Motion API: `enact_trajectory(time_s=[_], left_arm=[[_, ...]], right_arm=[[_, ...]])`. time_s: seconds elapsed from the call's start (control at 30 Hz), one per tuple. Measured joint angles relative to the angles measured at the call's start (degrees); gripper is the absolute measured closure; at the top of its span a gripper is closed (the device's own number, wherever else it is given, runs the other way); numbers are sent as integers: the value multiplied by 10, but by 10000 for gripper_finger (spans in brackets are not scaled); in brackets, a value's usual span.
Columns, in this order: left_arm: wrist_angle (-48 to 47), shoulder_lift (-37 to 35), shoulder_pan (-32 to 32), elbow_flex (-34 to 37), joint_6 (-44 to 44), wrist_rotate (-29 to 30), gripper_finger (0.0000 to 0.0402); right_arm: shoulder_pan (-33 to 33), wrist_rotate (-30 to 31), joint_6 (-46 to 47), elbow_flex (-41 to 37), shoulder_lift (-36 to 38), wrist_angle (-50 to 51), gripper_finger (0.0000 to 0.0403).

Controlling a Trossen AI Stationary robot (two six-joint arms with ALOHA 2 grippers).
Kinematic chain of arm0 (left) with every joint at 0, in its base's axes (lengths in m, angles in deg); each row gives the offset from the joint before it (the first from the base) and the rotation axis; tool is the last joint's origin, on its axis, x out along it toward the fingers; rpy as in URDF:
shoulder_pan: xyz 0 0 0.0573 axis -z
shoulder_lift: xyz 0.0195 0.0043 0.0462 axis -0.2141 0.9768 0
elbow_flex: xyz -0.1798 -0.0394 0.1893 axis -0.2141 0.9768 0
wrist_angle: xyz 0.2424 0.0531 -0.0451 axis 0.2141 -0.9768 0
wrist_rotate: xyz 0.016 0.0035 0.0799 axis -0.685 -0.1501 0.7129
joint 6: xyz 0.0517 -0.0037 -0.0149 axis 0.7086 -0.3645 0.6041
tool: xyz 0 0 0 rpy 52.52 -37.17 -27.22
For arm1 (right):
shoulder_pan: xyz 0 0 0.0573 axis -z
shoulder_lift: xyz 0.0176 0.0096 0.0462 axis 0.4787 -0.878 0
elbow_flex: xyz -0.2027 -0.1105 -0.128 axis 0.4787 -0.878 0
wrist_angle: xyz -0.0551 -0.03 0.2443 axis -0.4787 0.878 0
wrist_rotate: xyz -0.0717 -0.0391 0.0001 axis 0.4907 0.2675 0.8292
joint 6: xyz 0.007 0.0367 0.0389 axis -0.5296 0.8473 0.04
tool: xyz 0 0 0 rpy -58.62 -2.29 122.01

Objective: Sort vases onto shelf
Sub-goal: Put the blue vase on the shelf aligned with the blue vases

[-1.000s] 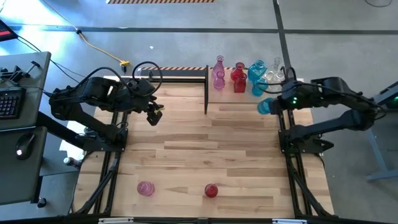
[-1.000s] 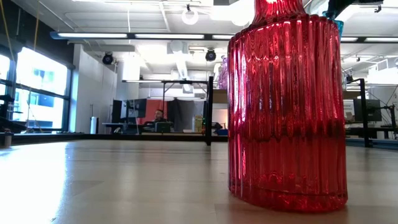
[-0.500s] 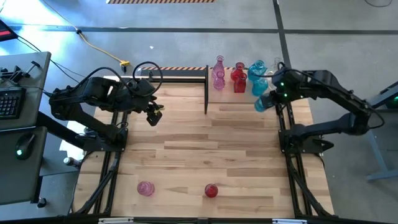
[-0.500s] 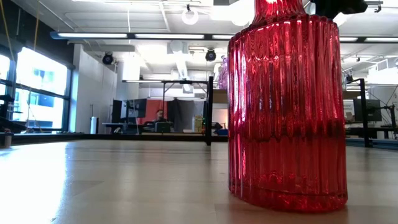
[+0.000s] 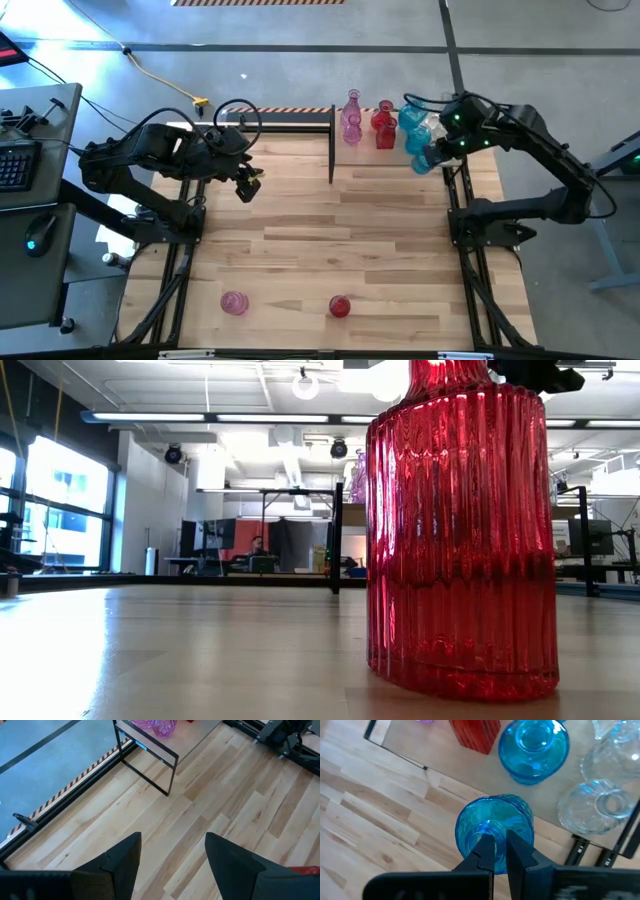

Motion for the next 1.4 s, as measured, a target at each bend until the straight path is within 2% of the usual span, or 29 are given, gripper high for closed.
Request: enact_trajectory(time_s=[0.2,0.53,1.0,1.4], left_arm=[[0,0,0,0,1,0,190],[0,0,0,0,0,0,190],[0,0,0,0,0,0,190],[0,0,0,0,0,0,190]], right_arm=[[9,-9,-19,-5,1,-20,403],[10,-27,-33,-81,3,-87,403],[71,-60,-77,-82,4,-89,403],[112,-62,-101,-82,-7,-87,403]])
